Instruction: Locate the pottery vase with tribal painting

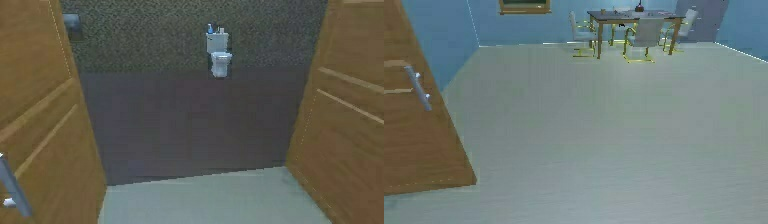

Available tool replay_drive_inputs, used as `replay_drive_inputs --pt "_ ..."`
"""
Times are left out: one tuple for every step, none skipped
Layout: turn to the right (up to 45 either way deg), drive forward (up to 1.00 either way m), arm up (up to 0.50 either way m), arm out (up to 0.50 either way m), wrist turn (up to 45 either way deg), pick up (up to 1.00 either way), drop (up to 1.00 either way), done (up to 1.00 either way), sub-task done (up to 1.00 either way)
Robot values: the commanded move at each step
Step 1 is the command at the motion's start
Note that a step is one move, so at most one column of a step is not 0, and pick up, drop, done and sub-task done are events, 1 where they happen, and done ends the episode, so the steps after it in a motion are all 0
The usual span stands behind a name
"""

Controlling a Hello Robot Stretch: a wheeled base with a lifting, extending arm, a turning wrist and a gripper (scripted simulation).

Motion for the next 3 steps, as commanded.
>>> replay_drive_inputs --pt "0.0 0.35 0.0 0.0 0.0 0.0 0.0 0.0 0.0" --pt "-6.0 0.0 0.0 0.0 0.0 0.0 0.0 0.0 0.0" --pt "0.0 1.0 0.0 0.0 0.0 0.0 0.0 0.0 0.0"
